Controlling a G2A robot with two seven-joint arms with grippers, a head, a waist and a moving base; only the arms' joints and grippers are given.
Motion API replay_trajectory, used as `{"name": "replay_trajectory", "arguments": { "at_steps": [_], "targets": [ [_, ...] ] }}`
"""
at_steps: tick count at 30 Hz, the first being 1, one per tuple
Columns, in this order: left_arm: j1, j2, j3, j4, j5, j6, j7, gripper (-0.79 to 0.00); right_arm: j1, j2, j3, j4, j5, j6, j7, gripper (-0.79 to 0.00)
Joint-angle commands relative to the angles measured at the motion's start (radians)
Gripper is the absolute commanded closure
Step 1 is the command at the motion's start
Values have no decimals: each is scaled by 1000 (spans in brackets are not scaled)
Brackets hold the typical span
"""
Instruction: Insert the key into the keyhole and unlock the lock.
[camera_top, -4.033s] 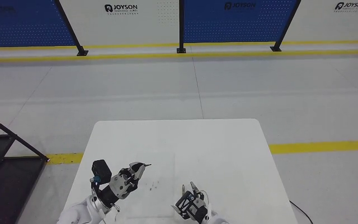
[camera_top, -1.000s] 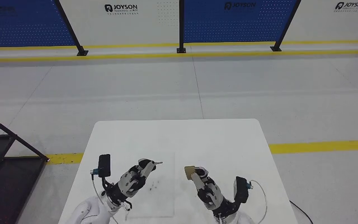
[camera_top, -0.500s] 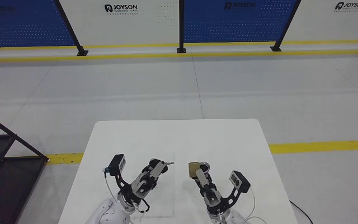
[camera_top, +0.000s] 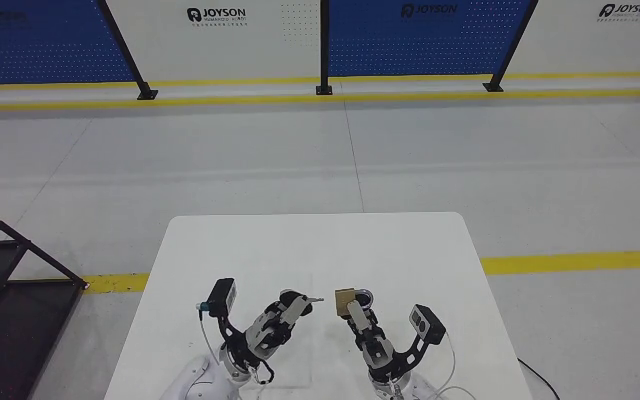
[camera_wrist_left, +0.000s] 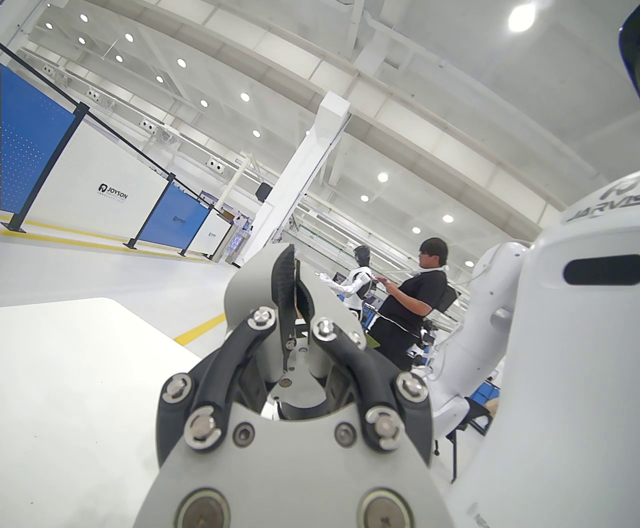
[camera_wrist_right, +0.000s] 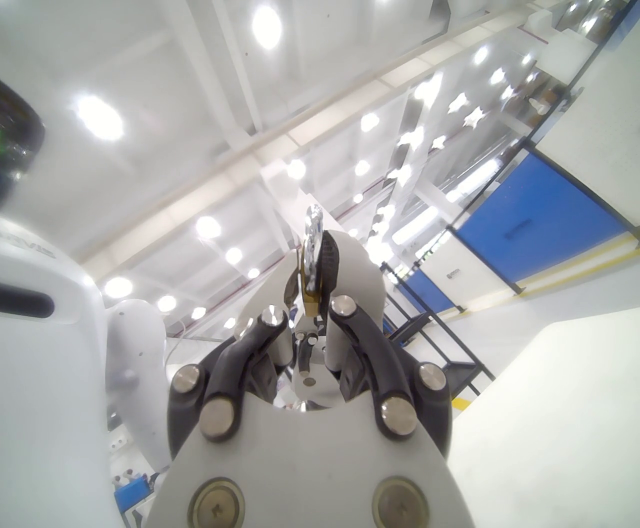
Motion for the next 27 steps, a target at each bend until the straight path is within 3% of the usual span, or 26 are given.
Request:
{"name": "replay_trajectory", "arguments": {
  "at_steps": [1,27],
  "targets": [
    [-2,-1,6,-5,-4,12,-3,0,0,0,0,0,0,0,0,0],
    [-11,-20,58,17,88,34,58,0,0,0,0,0,0,0,0,0]
  ]
}}
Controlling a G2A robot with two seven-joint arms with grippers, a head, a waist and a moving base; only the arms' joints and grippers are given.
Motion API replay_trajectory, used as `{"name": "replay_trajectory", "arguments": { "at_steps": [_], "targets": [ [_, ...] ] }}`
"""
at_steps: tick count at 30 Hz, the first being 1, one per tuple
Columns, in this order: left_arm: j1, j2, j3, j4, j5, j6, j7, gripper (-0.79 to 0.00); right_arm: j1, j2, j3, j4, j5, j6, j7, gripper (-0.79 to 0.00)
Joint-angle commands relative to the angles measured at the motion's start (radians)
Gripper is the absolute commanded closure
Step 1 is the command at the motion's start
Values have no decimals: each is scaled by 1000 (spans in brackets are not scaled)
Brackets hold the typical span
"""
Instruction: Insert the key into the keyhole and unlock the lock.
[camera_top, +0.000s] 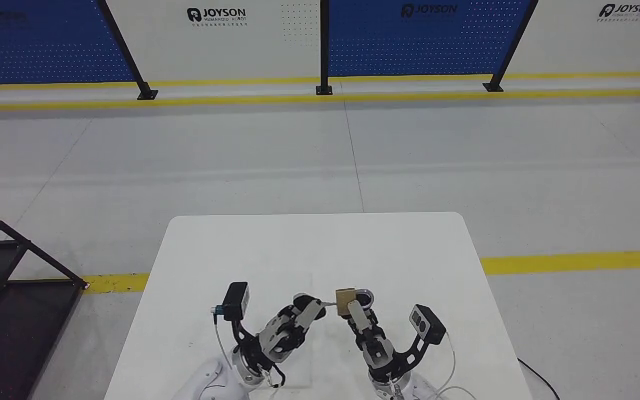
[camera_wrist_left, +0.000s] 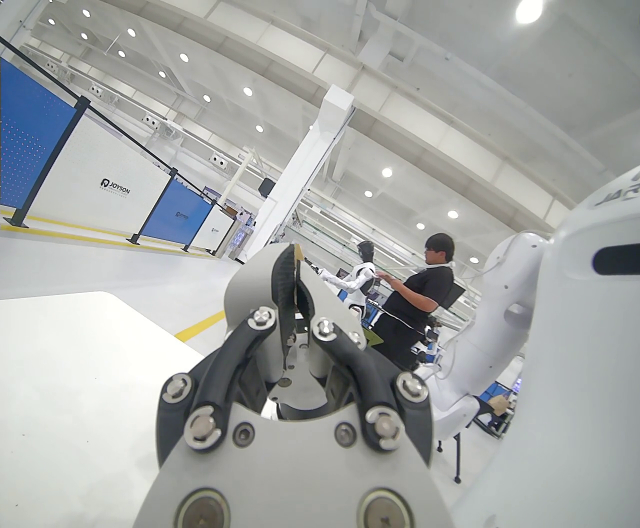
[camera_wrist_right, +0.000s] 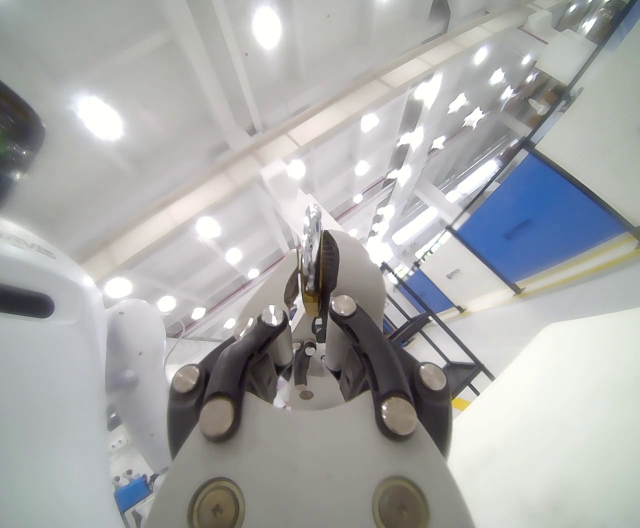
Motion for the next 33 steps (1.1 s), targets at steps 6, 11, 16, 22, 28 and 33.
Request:
{"name": "replay_trajectory", "arguments": {
  "at_steps": [6,11,16,22,28,33],
  "targets": [
    [3,-2,2,-2,4,0,13,0,0,0,0,0,0,0,0,0],
    [6,-3,7,-5,8,6,18,0,-4,-2,1,-18,23,35,42,0],
    [7,-5,7,-6,18,27,26,0,-16,-4,15,-34,14,58,53,0],
    [10,-8,5,-12,49,56,45,0,-30,-10,28,-45,-23,82,34,0],
    [10,-11,11,-10,62,64,62,0,-37,-17,28,-43,-46,95,20,0],
    [6,-13,19,-8,69,70,68,0,-36,-24,21,-38,-65,105,12,0]
  ]
}}
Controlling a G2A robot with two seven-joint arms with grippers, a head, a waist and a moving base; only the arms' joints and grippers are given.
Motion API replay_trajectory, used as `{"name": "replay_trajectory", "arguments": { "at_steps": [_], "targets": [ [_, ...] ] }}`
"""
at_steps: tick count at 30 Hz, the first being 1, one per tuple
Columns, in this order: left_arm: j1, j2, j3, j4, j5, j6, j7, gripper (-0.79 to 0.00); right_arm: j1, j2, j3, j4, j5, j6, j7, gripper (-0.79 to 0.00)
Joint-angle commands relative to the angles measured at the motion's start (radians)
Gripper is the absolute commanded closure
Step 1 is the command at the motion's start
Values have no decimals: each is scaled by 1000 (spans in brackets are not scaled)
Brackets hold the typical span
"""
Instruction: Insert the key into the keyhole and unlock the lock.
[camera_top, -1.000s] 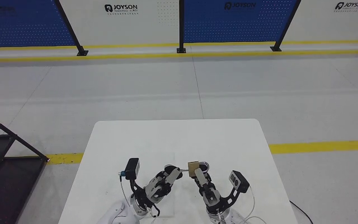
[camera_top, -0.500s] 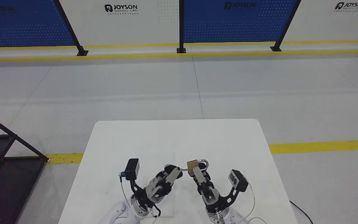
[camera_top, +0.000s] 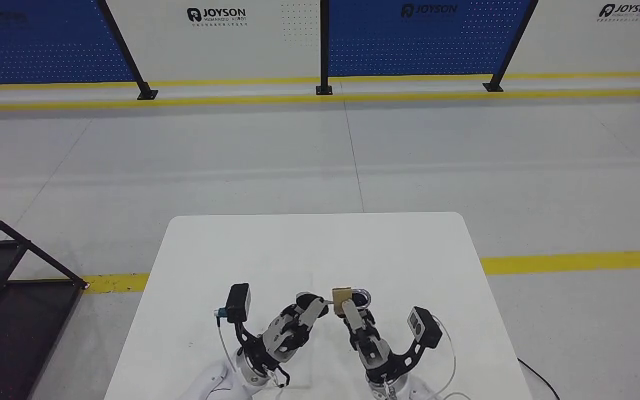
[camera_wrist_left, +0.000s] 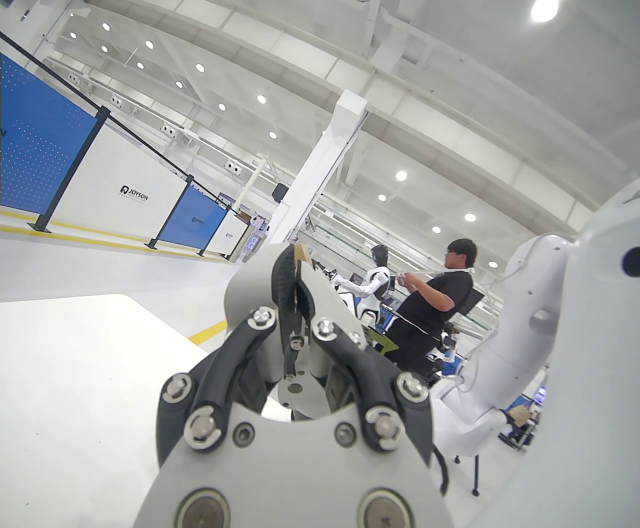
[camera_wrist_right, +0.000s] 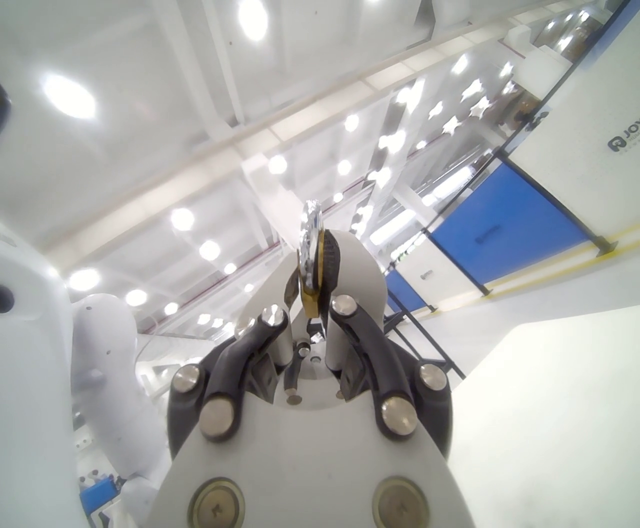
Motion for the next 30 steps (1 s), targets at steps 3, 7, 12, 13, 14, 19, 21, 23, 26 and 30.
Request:
{"name": "replay_trajectory", "arguments": {
  "at_steps": [3,7,12,13,14,19,21,23,26,30],
  "targets": [
    [-5,-2,6,2,7,11,2,0,2,-6,-6,6,-16,8,-7,0],
    [-6,-3,7,2,11,22,4,-403,4,-9,-4,11,-22,7,-15,0],
    [-5,-1,-1,5,3,21,-1,-785,-3,-10,9,10,-28,-5,-29,0],
    [-4,-1,-4,5,2,20,-2,-785,-5,-10,12,10,-28,-8,-31,0],
    [-3,0,-7,5,1,19,-4,-785,-7,-10,15,9,-28,-11,-32,0],
    [2,7,-24,10,-15,-34,-32,-785,-15,-8,34,3,-30,-25,-25,0],
    [0,12,-35,15,-35,-63,-60,-779,-19,-7,43,0,-28,-28,-19,0],
    [-1,16,-44,17,-51,-79,-88,-717,-23,-6,50,-4,-22,-31,-7,0],
    [-3,23,-51,20,-87,-96,-136,-557,-26,-2,57,-5,4,-29,37,0],
    [-5,29,-59,18,-118,-96,-180,-332,-27,1,65,-15,42,-16,104,0]
  ]
}}
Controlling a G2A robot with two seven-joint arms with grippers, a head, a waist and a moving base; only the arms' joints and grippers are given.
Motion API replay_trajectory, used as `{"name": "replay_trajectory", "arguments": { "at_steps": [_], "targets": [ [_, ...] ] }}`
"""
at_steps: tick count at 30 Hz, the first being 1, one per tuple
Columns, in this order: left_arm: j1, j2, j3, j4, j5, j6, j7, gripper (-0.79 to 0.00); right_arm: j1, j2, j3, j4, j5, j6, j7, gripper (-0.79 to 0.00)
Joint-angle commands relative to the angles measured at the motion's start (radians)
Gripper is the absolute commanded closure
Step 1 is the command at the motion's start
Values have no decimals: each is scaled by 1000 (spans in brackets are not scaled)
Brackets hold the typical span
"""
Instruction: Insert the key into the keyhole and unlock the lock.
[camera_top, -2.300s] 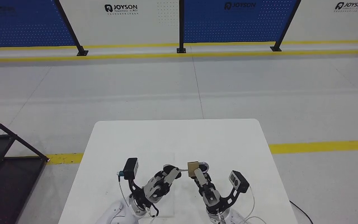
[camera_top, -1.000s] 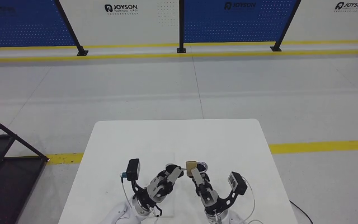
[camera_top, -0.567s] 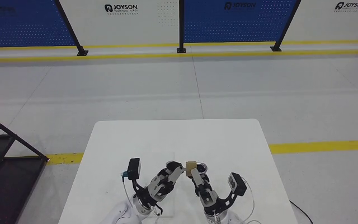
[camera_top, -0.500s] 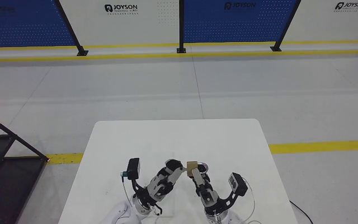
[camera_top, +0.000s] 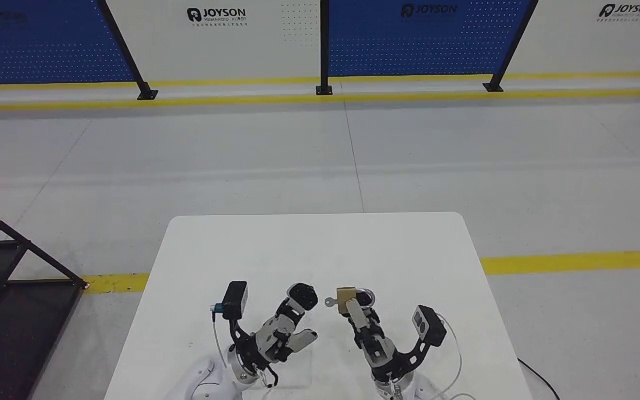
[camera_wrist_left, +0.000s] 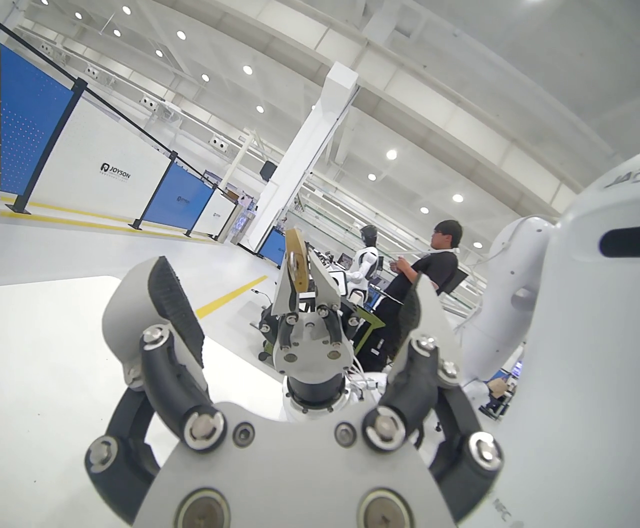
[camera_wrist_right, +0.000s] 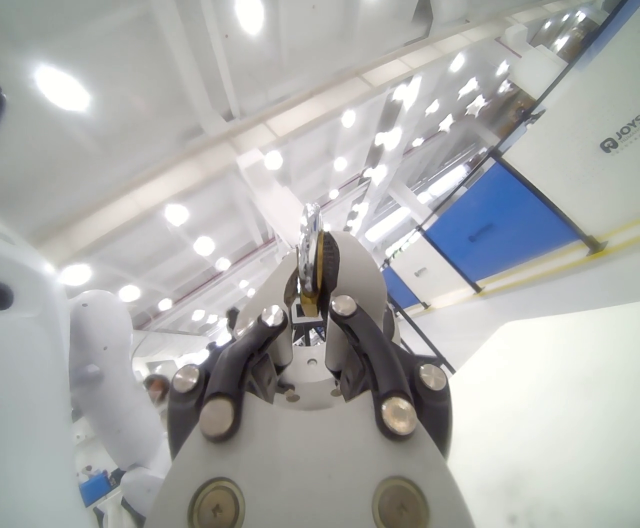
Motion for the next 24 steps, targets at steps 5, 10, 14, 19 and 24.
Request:
{"name": "replay_trajectory", "arguments": {
  "at_steps": [5,10,14,19,24],
  "targets": [
    [-5,4,3,1,-30,10,-46,-311,-2,3,8,-16,45,15,67,0],
    [-11,6,7,3,-45,17,-62,-299,-5,3,14,-24,62,19,95,0],
    [-14,6,9,2,-52,25,-69,-302,-8,3,17,-27,69,20,111,0],
    [-17,6,11,-1,-56,36,-74,-292,-10,2,18,-30,71,26,131,0],
    [-17,6,14,-2,-61,50,-74,-246,-12,2,20,-32,76,31,145,0]
  ]
}}
